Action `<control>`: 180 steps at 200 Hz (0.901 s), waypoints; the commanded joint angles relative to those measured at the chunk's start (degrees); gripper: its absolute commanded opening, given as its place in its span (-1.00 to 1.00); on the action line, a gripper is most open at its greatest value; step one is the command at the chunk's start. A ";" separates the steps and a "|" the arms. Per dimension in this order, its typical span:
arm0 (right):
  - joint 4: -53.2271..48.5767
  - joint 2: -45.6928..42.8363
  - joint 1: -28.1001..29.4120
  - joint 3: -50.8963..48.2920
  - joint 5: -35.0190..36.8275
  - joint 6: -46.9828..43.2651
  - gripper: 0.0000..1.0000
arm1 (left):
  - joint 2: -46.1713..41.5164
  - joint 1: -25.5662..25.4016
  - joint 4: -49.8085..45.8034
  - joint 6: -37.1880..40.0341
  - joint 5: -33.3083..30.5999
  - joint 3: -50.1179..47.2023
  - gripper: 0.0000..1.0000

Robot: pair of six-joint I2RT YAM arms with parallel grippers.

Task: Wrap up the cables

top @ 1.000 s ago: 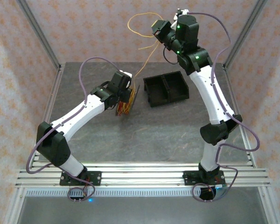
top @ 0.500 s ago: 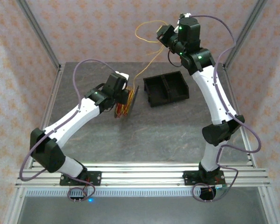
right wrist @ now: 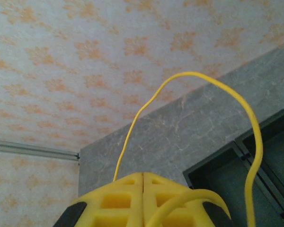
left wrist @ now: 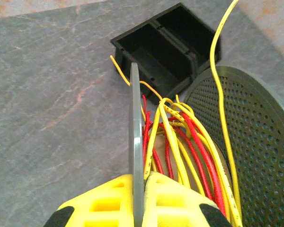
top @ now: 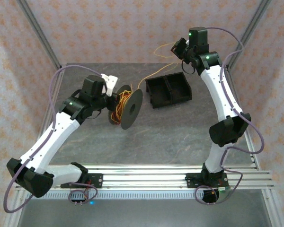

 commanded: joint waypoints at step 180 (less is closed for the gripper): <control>24.58 -12.84 -5.75 -39.47 -10.37 8.24 -1.00 | -3.66 30.92 77.06 -80.37 32.70 -15.34 -1.00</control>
